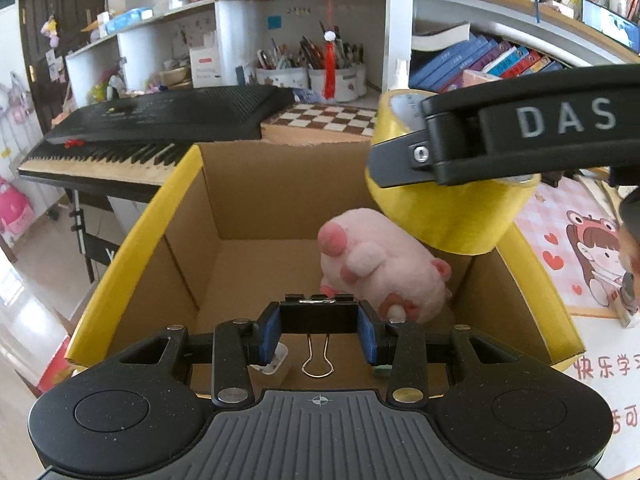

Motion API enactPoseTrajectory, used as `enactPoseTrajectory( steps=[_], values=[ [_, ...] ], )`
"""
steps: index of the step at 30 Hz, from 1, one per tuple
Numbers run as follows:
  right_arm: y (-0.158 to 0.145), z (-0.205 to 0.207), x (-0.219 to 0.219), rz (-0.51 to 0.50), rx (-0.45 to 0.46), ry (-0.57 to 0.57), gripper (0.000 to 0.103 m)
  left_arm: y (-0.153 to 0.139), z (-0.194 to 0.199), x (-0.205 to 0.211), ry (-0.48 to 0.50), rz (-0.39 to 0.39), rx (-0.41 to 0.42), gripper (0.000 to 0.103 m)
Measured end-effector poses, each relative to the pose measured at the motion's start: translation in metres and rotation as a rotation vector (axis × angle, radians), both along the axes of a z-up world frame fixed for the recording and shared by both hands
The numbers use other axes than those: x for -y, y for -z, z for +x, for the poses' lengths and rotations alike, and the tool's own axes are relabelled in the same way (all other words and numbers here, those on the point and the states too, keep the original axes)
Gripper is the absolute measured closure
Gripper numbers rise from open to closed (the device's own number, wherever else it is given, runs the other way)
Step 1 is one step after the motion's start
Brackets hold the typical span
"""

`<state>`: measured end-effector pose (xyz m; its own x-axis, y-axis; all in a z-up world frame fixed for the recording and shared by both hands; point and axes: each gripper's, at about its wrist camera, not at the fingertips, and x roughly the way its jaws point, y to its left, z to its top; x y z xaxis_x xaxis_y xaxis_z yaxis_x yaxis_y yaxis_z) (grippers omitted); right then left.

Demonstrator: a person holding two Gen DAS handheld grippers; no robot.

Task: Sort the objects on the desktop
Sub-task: 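Open left tool to drop the clip into the box while right tool releases the tape roll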

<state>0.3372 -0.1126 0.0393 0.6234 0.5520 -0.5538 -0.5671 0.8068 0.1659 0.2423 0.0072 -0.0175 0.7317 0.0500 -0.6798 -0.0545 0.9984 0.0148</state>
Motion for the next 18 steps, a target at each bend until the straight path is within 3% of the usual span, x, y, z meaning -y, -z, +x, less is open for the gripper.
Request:
enactPoseTrajectory(
  steps=[14,18],
  values=[
    [0.015,0.025,-0.009,-0.017,-0.056,-0.030,0.019,0.008,0.009,-0.001,0.009,-0.004,-0.021,0.063],
    [0.016,0.028,-0.012,-0.019,-0.061,-0.039,0.019,-0.001,0.002,0.001,0.005,0.034,0.049,0.060]
  ],
)
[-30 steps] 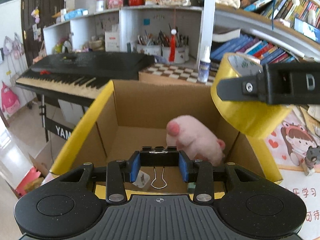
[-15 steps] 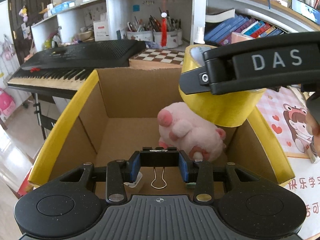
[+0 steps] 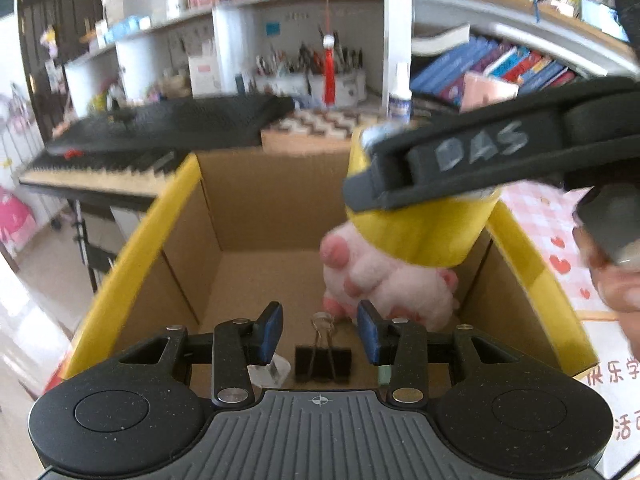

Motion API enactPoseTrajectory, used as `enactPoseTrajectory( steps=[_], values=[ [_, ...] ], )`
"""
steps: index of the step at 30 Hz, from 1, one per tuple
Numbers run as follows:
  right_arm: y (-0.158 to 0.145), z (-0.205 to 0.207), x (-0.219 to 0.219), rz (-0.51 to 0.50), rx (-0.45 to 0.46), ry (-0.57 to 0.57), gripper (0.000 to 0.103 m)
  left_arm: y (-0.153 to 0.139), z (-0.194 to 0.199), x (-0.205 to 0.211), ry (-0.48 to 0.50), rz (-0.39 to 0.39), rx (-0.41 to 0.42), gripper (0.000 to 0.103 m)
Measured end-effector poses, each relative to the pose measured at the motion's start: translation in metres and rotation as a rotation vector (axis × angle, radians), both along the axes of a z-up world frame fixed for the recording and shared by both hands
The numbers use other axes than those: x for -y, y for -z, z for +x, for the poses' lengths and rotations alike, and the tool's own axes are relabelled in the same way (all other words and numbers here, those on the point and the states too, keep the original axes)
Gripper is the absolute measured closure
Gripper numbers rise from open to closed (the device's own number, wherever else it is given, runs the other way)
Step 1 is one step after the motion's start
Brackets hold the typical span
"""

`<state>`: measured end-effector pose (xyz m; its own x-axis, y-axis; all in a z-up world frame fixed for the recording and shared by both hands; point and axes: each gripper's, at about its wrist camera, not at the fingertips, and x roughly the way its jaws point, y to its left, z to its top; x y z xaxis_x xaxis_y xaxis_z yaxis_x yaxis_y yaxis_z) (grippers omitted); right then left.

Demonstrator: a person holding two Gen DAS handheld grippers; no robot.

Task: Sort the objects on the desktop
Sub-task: 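Open left tool to drop the clip into the box while right tool releases the tape roll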

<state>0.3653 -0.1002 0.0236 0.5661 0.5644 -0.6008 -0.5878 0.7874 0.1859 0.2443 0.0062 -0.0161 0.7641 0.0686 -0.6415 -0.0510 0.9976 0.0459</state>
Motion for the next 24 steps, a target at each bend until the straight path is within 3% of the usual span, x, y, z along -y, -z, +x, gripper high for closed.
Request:
enactPoseTrajectory(
  steps=[3,5,12,17,24],
  values=[
    [-0.001,0.002,-0.005,-0.004,0.004,-0.017,0.018,-0.009,-0.009,-0.001,-0.005,0.034,0.072,0.049],
    [-0.003,0.005,-0.010,-0.015,0.006,-0.040,0.018,-0.012,-0.013,-0.002,-0.007,0.052,0.091,0.049],
    [-0.005,0.009,-0.041,-0.078,0.025,-0.149,0.018,-0.013,-0.018,-0.010,-0.050,0.069,0.047,0.049],
    [-0.002,0.008,-0.069,-0.190,0.047,-0.224,0.019,-0.016,-0.030,-0.016,-0.085,0.069,0.046,0.048],
    [0.014,0.008,-0.099,-0.313,0.002,-0.330,0.018,-0.019,-0.041,-0.024,-0.117,0.062,0.048,0.047]
  ],
)
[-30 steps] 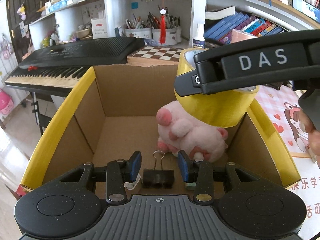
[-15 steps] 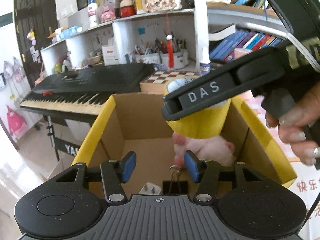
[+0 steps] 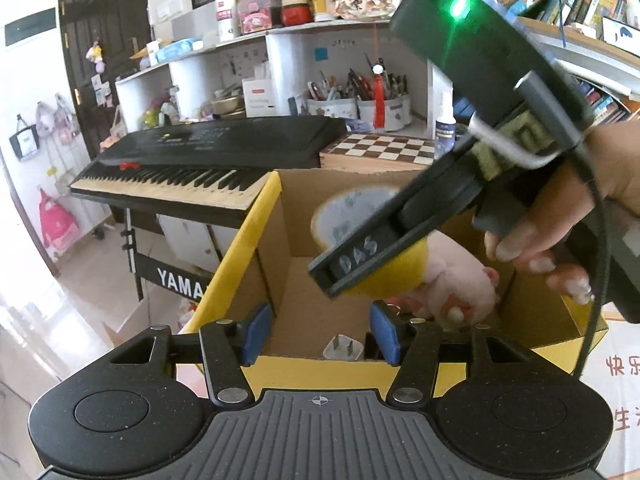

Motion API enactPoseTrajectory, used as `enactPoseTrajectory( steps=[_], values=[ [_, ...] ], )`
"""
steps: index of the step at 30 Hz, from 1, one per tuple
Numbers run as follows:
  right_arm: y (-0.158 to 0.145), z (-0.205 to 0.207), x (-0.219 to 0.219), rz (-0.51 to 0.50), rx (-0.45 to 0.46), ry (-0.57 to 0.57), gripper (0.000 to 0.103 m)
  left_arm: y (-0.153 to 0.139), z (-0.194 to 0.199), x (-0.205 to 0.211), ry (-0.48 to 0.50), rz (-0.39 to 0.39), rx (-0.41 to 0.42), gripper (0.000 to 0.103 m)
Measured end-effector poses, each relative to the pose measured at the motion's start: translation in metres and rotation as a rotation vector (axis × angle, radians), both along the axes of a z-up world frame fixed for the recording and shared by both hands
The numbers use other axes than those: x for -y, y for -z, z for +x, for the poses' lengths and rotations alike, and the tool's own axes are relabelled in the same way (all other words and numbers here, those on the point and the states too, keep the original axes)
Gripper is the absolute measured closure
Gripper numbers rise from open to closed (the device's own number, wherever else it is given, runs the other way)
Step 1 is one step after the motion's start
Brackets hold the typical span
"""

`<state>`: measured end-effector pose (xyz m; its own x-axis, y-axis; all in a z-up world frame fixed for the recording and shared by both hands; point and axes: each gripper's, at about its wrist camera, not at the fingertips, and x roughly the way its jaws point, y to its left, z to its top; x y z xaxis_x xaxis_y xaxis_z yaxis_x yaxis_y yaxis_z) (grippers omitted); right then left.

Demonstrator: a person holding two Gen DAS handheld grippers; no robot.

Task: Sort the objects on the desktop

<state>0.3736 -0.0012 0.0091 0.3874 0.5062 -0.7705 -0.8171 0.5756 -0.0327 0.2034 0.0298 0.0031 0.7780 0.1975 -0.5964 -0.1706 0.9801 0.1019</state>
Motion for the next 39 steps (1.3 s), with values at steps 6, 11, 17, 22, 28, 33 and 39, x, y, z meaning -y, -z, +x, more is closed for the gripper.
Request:
enactPoseTrajectory(
  steps=[6,11,17,22,28,33,39],
  values=[
    [0.010,-0.012,-0.011,-0.067,0.020,-0.066,0.018,-0.002,-0.003,-0.001,0.001,0.003,0.010,0.047],
    [0.007,-0.013,-0.010,-0.039,0.009,-0.055,0.016,-0.003,-0.005,-0.002,0.001,-0.002,0.014,0.047],
    [-0.011,-0.020,0.006,0.068,0.010,0.003,0.016,-0.005,-0.010,-0.001,0.015,-0.003,0.028,0.041],
    [-0.032,-0.032,0.025,0.149,0.022,0.066,0.016,-0.007,-0.017,0.002,0.045,-0.009,0.041,0.040],
    [-0.055,-0.055,0.050,0.221,0.081,0.128,0.016,-0.013,-0.023,0.004,0.070,-0.013,0.063,0.040],
    [-0.067,-0.073,0.071,0.268,0.148,0.198,0.016,-0.021,-0.031,0.003,0.084,-0.024,0.095,0.039],
    [-0.071,-0.094,0.099,0.318,0.201,0.321,0.016,-0.028,-0.040,0.001,0.087,-0.023,0.100,0.039]
  ],
)
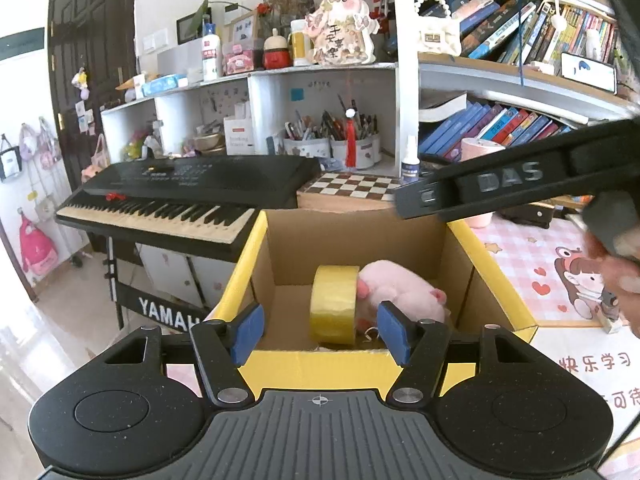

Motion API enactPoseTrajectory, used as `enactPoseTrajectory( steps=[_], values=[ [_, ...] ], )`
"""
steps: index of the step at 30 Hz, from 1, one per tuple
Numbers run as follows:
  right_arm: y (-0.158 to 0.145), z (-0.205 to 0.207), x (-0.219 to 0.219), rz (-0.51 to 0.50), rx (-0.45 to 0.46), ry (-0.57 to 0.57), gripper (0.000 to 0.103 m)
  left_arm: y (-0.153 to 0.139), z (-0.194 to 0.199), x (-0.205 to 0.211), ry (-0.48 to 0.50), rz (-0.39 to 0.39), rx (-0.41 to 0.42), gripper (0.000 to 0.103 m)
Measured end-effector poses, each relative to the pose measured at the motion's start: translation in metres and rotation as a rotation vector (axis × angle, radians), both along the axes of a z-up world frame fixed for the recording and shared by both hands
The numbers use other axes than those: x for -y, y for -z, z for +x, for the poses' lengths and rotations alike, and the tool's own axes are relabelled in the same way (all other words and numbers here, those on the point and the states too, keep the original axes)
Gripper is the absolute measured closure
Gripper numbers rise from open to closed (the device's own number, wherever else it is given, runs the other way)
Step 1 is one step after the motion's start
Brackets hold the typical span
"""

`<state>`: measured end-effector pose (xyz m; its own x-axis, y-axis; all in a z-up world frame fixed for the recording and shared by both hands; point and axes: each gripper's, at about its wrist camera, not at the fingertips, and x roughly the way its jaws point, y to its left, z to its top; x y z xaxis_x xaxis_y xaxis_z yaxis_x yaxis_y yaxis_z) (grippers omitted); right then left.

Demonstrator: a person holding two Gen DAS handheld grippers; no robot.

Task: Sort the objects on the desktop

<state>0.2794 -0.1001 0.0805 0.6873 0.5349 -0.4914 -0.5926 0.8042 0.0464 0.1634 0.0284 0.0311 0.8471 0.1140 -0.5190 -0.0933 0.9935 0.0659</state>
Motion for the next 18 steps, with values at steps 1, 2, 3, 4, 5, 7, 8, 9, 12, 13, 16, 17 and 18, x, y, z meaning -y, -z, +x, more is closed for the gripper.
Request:
enactPoseTrajectory(
  steps=[1,2,3,4,5,7,8,9,12,13,16,17,18],
  values=[
    [0.000,-0.003,0.005,0.011,0.002,0.024,0.017,-0.001,-0.001,-0.001,-0.007,0.000,-0.006,0.039],
    [0.000,-0.005,0.009,0.021,0.003,0.049,0.017,-0.002,-0.002,-0.002,-0.015,-0.003,-0.008,0.039],
    [0.001,-0.008,0.014,0.030,0.003,0.072,0.018,-0.003,-0.004,-0.004,-0.018,-0.009,-0.007,0.039],
    [0.001,-0.012,0.019,0.038,0.005,0.095,0.018,-0.004,-0.006,-0.004,-0.019,-0.015,-0.003,0.039],
    [0.001,-0.016,0.023,0.046,0.008,0.118,0.018,-0.005,-0.008,-0.005,-0.019,-0.019,0.001,0.039],
    [0.003,-0.024,0.030,0.059,0.006,0.170,0.018,-0.008,-0.013,-0.006,-0.014,-0.021,0.013,0.039],
    [0.004,-0.028,0.034,0.067,0.002,0.194,0.018,-0.009,-0.016,-0.007,-0.010,-0.022,0.018,0.039],
    [0.006,-0.032,0.036,0.074,-0.003,0.216,0.018,-0.010,-0.018,-0.008,-0.006,-0.025,0.023,0.038],
    [0.010,-0.046,0.042,0.084,-0.014,0.265,0.019,-0.012,-0.027,-0.011,0.005,-0.035,0.036,0.038],
    [0.011,-0.052,0.043,0.082,-0.015,0.276,0.019,-0.012,-0.030,-0.012,0.008,-0.038,0.039,0.038],
    [0.015,-0.070,0.043,0.073,-0.012,0.302,0.019,-0.011,-0.041,-0.014,0.015,-0.048,0.044,0.037],
    [0.016,-0.075,0.042,0.069,-0.011,0.309,0.019,-0.011,-0.044,-0.015,0.018,-0.050,0.043,0.037],
    [0.018,-0.082,0.042,0.066,-0.011,0.317,0.019,-0.010,-0.048,-0.015,0.022,-0.052,0.042,0.037]
  ],
)
